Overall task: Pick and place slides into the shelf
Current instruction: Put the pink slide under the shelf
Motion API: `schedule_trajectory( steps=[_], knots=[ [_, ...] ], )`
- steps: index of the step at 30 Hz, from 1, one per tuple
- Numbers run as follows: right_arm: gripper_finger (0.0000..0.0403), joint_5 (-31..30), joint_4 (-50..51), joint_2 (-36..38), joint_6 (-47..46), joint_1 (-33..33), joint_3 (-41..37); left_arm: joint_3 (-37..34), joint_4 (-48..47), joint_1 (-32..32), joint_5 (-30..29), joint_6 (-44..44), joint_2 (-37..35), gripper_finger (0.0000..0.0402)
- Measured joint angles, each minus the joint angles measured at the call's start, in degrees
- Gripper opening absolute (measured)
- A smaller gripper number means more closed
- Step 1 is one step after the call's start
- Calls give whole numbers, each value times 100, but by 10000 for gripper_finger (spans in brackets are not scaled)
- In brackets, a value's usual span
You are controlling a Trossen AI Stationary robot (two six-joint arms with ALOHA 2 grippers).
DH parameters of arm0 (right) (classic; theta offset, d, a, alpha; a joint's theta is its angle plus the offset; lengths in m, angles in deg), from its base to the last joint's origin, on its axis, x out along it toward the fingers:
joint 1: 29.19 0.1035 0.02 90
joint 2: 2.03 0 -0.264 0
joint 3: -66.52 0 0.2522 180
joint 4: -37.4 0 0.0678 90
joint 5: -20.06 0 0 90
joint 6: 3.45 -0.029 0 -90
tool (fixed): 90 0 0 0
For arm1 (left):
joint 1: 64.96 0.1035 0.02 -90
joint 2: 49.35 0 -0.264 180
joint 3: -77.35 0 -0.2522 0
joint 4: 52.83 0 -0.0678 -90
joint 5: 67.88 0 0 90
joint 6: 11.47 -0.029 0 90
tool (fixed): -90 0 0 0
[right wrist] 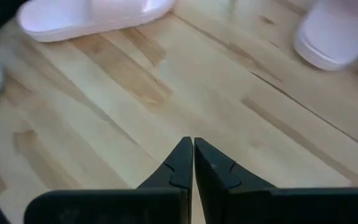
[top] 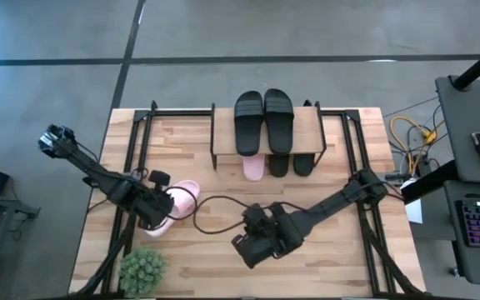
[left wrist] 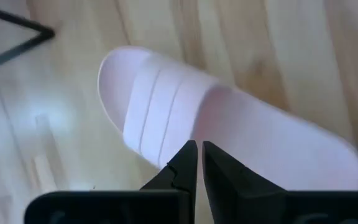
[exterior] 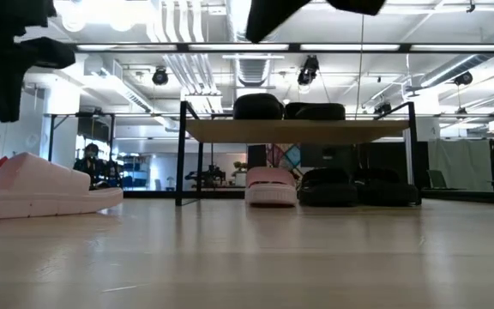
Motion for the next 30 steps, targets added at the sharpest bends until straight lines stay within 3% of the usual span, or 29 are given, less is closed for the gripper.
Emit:
schedule_trajectory(
  steps=[4,10,16,30],
  knots=[
    [9,-94,251,-7,-442,148,-31,-6,11,-76,-2,-28,226,28],
    [9,-205,314,-7,-828,276,-140,-96,57,-313,-64,-33,506,99],
    [9,-237,308,-7,-971,283,-256,-154,65,-349,-1227,17,799,159],
    [9,-234,306,-9,-964,283,-295,-177,561,-339,-899,17,1599,171]
  ],
)
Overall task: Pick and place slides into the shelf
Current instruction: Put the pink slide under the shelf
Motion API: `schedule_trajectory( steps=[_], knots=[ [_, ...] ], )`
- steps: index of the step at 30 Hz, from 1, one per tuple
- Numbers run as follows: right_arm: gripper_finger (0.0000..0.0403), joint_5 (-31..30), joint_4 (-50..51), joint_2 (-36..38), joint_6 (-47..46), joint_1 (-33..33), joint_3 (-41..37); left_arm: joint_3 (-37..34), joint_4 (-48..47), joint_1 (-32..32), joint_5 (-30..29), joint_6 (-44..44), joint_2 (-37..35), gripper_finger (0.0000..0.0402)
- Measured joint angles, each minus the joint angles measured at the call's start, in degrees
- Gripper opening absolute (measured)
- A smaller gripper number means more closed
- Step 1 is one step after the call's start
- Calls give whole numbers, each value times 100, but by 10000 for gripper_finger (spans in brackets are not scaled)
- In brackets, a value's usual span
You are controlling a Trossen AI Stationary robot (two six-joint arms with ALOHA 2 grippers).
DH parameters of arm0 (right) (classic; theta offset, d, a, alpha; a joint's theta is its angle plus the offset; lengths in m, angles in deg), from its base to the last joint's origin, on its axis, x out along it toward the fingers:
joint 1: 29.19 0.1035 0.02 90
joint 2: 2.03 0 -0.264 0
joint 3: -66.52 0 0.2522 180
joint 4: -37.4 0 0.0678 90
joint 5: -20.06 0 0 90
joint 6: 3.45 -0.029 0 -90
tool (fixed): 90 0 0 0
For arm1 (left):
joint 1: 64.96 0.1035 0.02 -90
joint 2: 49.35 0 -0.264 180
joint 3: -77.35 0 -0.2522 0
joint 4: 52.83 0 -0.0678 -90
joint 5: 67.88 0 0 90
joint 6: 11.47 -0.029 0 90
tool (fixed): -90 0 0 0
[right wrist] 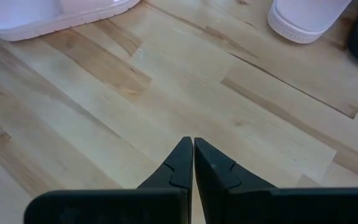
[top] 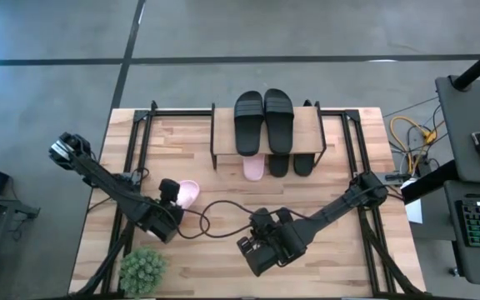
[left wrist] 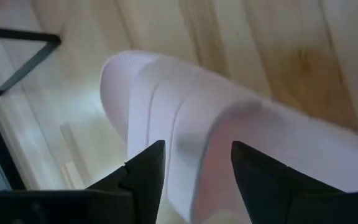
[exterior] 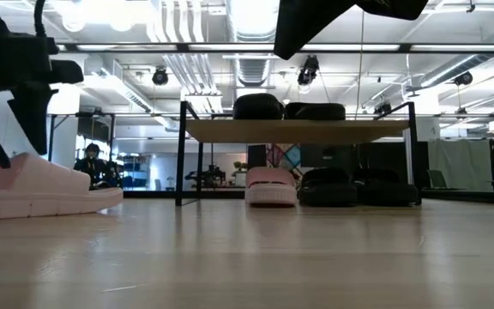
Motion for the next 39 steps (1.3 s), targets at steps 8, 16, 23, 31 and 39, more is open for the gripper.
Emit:
schedule_trajectory(
  steps=[8,16,23,31,39],
  knots=[
    [9,0,0,-2,20,0,0,0,659,239,-347,0,700,152],
    [9,0,0,-2,63,0,0,30,703,589,-776,1,1345,21],
    [9,0,2,-2,55,11,0,639,819,912,-776,-141,1063,4],
    [9,-4,12,-2,-2,11,0,1198,2423,1327,-816,-683,853,2],
    [9,-2,29,-2,-111,26,0,1485,2669,1998,-835,-756,1366,2]
  ],
)
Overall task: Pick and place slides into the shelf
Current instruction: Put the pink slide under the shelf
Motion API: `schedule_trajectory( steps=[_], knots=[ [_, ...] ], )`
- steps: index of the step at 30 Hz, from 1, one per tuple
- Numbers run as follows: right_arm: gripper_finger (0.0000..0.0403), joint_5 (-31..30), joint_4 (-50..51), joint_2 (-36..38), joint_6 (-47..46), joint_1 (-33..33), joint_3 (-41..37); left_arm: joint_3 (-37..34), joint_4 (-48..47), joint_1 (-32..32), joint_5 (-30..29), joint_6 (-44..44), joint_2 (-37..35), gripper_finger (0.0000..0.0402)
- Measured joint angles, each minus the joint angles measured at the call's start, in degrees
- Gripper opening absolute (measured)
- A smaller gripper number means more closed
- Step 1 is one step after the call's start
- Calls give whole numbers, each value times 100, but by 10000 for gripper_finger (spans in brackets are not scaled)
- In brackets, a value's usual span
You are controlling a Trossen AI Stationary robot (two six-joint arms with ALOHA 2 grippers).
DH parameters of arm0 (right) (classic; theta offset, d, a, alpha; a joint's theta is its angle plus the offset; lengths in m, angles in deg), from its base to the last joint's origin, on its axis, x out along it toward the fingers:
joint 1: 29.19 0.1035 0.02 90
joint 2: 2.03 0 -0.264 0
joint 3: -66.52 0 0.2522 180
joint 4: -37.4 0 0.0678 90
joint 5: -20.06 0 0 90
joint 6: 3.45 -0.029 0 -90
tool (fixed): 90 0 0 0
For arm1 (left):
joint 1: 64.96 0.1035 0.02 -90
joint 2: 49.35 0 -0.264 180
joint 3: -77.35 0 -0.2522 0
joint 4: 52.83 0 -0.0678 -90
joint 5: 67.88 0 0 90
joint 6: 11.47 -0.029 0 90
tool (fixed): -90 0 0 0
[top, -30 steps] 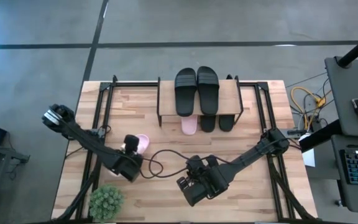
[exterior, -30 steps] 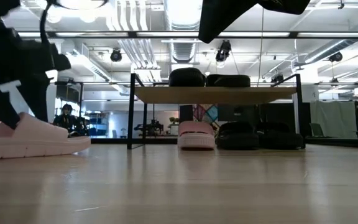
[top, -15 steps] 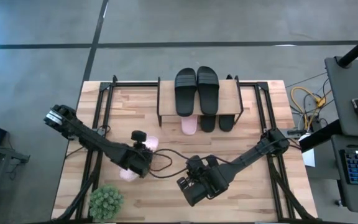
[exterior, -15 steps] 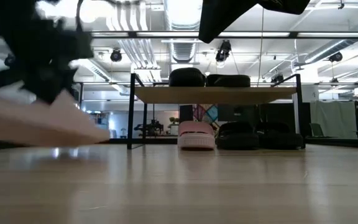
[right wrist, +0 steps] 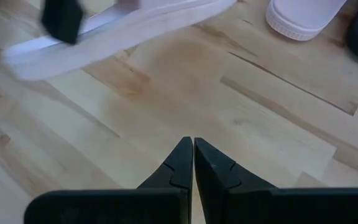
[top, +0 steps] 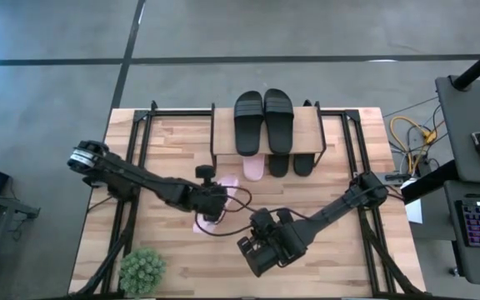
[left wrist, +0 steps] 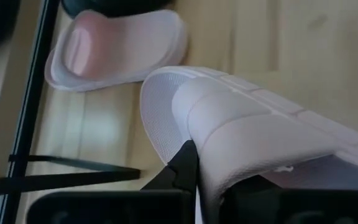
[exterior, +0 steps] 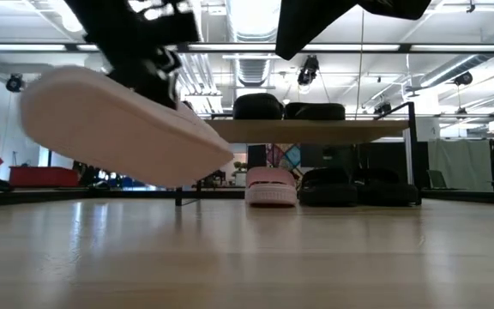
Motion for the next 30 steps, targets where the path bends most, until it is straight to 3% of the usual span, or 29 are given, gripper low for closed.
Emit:
schedule_trajectory(
  steps=[8,14,20,30],
  knots=[
    [9,7,142,12,-44,45,0,117,164,545,-204,-50,705,2],
    [9,17,257,17,-116,59,0,155,438,615,-232,-206,1066,11],
    [9,23,299,20,-195,90,0,186,1044,648,30,-299,1102,77],
    [9,35,333,22,-300,151,0,281,754,688,162,-486,789,189]
  ],
)
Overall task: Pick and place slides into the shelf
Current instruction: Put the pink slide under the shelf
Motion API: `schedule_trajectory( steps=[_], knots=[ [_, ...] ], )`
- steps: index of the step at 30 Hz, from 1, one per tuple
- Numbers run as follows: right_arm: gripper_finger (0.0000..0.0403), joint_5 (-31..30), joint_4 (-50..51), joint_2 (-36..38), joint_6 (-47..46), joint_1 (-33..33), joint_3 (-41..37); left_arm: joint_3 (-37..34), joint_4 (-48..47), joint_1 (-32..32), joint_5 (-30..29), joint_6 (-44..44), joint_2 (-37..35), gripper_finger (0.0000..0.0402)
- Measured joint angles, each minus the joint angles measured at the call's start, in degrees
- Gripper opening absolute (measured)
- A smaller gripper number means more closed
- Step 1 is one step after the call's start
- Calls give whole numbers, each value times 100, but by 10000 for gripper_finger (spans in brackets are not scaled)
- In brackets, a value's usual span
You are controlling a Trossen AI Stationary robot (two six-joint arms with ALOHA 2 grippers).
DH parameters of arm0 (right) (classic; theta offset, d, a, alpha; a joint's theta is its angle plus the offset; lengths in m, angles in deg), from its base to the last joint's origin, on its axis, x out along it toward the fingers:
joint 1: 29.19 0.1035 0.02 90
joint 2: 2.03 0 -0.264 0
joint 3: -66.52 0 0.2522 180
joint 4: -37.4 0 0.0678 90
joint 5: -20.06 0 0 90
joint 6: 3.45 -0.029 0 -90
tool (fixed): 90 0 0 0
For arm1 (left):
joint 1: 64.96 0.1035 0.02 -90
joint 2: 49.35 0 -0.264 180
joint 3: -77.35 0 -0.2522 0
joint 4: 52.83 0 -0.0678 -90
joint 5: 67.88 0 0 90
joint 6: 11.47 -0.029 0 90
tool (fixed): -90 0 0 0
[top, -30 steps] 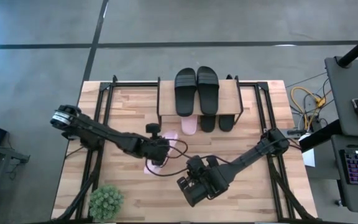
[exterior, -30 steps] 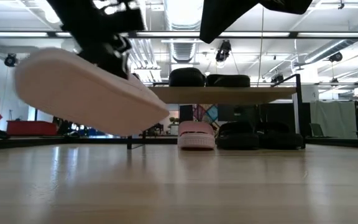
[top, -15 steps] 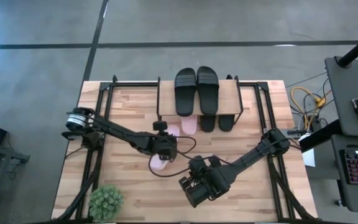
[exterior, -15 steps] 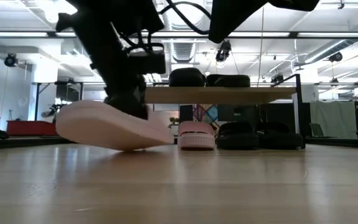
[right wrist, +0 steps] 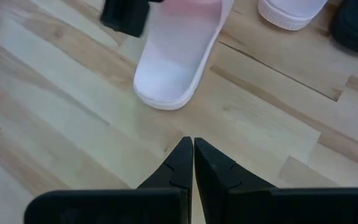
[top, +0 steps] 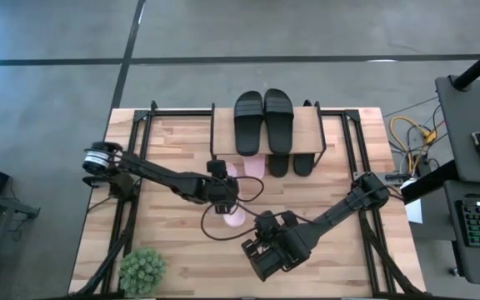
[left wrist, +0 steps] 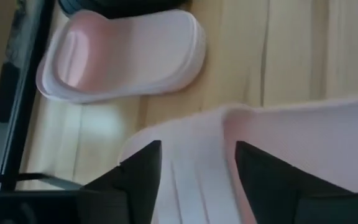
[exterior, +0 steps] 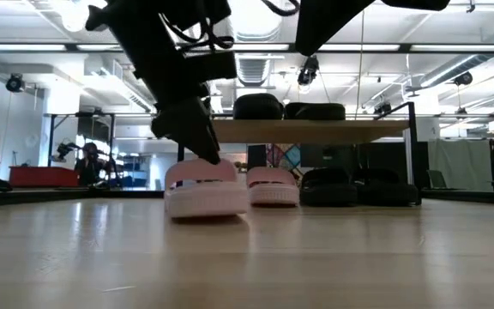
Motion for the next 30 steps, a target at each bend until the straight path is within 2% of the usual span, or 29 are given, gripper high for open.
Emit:
schedule_trajectory(
  steps=[7,11,13,17,19,21,25,27,30],
  knots=[
    [9,102,106,4,-37,-4,0,-14,-600,-98,945,198,-621,203],
    [9,710,69,11,109,-31,-25,-59,-729,-251,1417,796,-1255,203],
    [9,879,-10,11,139,-40,-75,-158,-907,-324,1449,1188,-1595,203],
    [9,881,-110,11,149,-51,-85,-817,-943,-384,1519,2109,-2286,203],
    [9,881,-117,11,149,-55,-85,-1333,-759,-381,1821,2550,-2604,199],
    [9,879,-119,11,151,-55,-85,-1899,-293,-383,2189,3077,-2846,183],
    [9,868,-131,11,157,-80,-85,-2840,896,-383,2341,3949,-3163,121],
    [9,860,-167,11,168,-103,-85,-3092,1221,-381,2236,4098,-3218,84],
    [9,787,-209,11,179,-133,-85,-3226,1299,-379,1647,4092,-3208,32]
  ],
)
